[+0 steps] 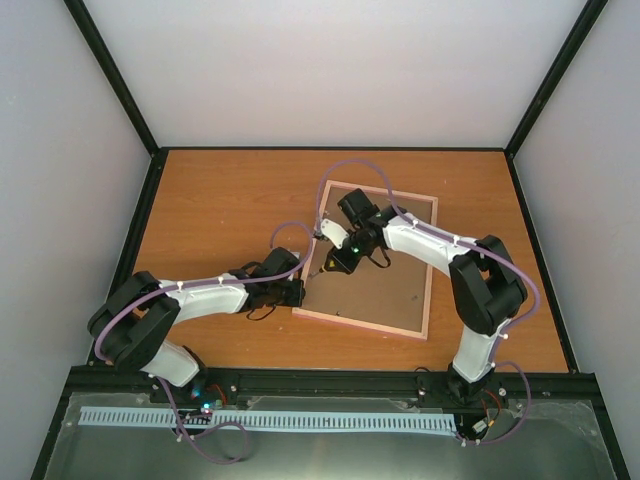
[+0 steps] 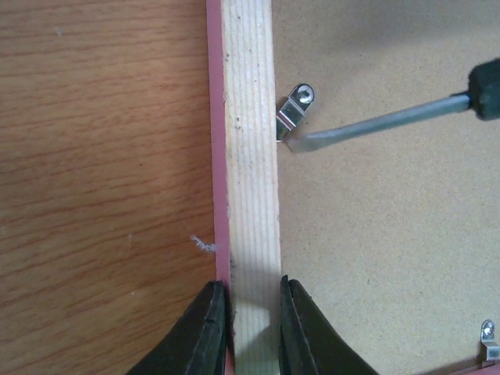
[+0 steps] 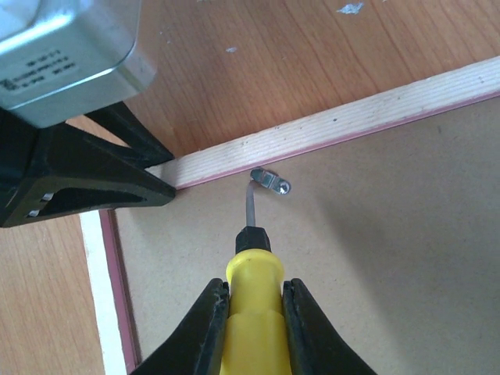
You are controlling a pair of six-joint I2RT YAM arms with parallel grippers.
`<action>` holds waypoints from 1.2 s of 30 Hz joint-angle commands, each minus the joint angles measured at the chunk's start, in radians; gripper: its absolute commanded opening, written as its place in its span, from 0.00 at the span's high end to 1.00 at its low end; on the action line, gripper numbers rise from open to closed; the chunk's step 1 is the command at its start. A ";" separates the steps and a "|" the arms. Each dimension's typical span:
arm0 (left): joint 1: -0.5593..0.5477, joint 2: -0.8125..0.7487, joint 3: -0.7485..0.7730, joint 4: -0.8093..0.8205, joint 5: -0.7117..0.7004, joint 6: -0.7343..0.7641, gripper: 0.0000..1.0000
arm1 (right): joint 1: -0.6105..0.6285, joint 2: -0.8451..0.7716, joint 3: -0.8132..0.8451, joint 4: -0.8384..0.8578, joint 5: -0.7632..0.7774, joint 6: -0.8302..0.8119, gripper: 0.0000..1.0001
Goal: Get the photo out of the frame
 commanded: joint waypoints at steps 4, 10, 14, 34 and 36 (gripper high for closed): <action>0.001 0.019 -0.024 0.034 0.058 -0.015 0.99 | 0.007 0.042 0.026 0.027 0.113 0.058 0.97; 0.001 0.017 -0.029 0.038 0.056 -0.019 0.99 | 0.007 0.048 0.039 0.024 0.255 0.098 0.97; 0.001 0.016 -0.037 0.039 0.055 -0.023 0.99 | 0.007 0.039 0.041 0.014 0.318 0.110 0.97; 0.001 0.002 -0.041 0.029 0.041 -0.045 0.99 | 0.004 -0.105 0.019 -0.069 0.402 0.097 0.97; 0.001 -0.009 -0.031 0.021 0.038 -0.046 0.99 | 0.003 -0.138 0.008 -0.083 0.387 0.078 0.97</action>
